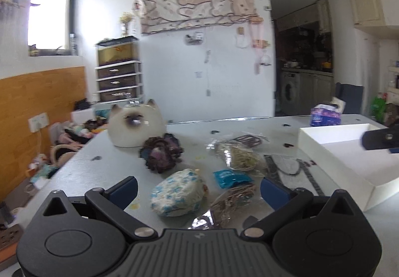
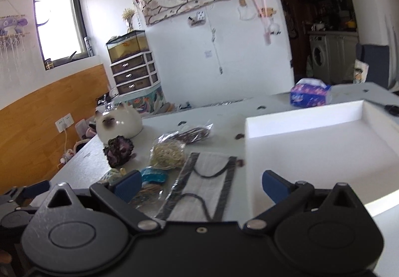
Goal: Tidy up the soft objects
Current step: 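Reach the right tool to the bagged face mask and grasp it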
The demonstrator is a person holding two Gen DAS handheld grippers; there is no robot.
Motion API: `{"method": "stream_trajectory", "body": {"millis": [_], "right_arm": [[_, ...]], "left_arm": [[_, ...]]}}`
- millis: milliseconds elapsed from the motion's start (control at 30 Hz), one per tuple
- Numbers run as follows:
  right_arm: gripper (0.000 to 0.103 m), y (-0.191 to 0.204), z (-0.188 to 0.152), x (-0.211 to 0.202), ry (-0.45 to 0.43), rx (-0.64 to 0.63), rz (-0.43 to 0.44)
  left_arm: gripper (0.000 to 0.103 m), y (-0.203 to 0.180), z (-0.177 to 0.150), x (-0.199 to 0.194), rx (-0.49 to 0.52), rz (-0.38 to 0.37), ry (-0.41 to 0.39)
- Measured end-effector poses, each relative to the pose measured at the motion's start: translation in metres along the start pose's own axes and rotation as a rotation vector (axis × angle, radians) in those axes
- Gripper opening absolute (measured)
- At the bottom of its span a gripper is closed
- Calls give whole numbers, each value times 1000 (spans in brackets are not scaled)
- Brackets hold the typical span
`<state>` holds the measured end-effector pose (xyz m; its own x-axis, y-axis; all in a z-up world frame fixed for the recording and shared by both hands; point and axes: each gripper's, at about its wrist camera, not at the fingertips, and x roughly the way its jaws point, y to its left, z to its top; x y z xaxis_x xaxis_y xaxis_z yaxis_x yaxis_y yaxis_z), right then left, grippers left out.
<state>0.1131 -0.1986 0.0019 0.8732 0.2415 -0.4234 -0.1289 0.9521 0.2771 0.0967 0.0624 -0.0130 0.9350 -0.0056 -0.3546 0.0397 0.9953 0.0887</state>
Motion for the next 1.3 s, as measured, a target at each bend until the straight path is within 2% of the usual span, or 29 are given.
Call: {"method": "stream_trajectory", "body": {"millis": [67, 167, 467, 600, 667, 767, 900, 1000, 1133, 1233, 1300], "right_arm": [[103, 4, 0, 12, 38, 21, 27], [103, 10, -3, 30, 77, 46, 47], [99, 22, -26, 79, 135, 96, -42], [100, 37, -35, 89, 108, 13, -120], [99, 42, -37, 92, 114, 1, -97], [99, 45, -42, 94, 127, 13, -95], [98, 42, -47, 102, 133, 41, -202], [100, 40, -49, 113, 173, 85, -183], [101, 52, -54, 122, 166, 9, -228], [102, 49, -55, 124, 162, -20, -247], [97, 48, -56, 123, 168, -55, -257]], "left_arm": [[103, 7, -2, 8, 0, -71, -3], [103, 14, -8, 22, -14, -230, 32], [78, 9, -17, 58, 6, -361, 115], [74, 6, -22, 79, 4, -353, 170], [74, 7, -25, 86, 7, -329, 191], [70, 9, -27, 93, 3, -310, 208], [60, 15, -29, 100, -26, -286, 234], [56, 18, -31, 107, -57, -277, 261], [52, 20, -32, 106, -95, -303, 253], [46, 15, -32, 105, -70, -289, 254], [44, 10, -32, 104, -38, -276, 253]]}}
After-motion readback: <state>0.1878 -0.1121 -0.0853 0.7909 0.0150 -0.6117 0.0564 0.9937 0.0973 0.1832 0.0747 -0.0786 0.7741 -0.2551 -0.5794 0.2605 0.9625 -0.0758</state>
